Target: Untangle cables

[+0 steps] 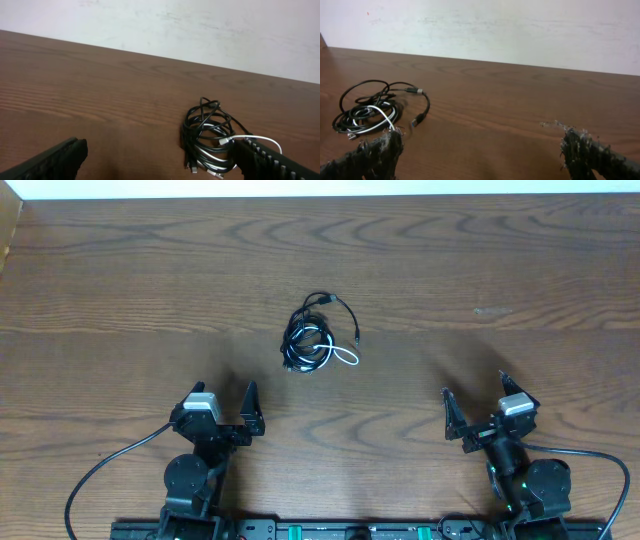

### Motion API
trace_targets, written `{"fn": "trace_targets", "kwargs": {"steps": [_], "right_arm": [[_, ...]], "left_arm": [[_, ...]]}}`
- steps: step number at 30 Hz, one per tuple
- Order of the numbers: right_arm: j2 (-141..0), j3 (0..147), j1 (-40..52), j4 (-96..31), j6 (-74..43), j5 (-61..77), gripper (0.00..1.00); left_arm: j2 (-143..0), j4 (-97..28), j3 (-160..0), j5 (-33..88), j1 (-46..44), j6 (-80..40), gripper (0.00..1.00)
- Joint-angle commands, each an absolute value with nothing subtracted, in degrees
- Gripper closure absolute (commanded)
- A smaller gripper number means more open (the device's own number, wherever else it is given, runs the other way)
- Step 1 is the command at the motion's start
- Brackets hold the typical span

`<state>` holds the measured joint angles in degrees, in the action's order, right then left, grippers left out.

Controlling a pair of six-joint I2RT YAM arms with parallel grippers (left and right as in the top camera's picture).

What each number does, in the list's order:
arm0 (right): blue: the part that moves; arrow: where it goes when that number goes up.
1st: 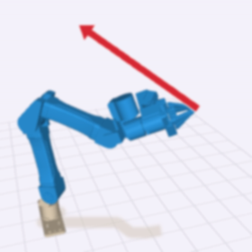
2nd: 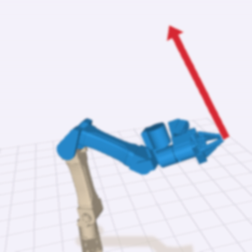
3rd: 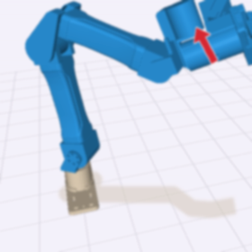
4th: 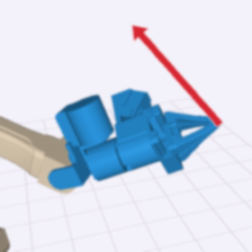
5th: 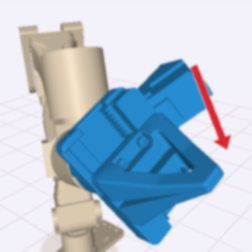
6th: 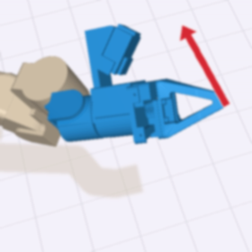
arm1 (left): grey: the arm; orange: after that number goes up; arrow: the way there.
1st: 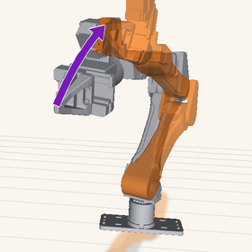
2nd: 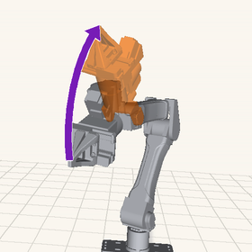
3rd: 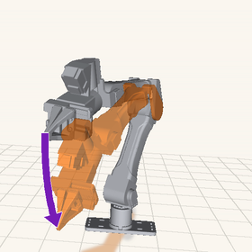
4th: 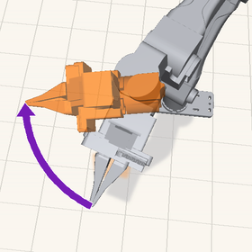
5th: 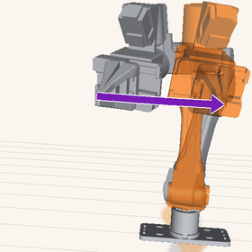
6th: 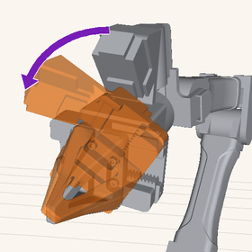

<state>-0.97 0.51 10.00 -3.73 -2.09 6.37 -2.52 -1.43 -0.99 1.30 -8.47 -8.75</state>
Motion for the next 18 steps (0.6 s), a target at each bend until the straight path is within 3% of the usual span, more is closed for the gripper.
{"fn": "trace_targets", "kwargs": {"steps": [1,5,11,18], "right_arm": [[-0.97,0.32,10.33,-3.86,-1.63,6.11,0.01],[-0.97,0.32,10.33,-3.88,-1.63,6.11,0.01],[-0.97,0.32,10.33,-3.88,-1.63,6.11,0.01],[-0.97,0.32,10.33,-3.88,-1.63,6.11,0.01]], "left_arm": [[-2.52,-2.04,-0.27,-0.47,-8.64,-7.97,0.02],[-2.55,-4.62,-5.87,2.55,-8.64,-8.47,0.02],[-8.84,-26.22,-29.82,2.50,-8.64,-9.21,0.02],[-35.24,-49.28,-62.37,2.24,-8.64,-3.14,0.02]]}}
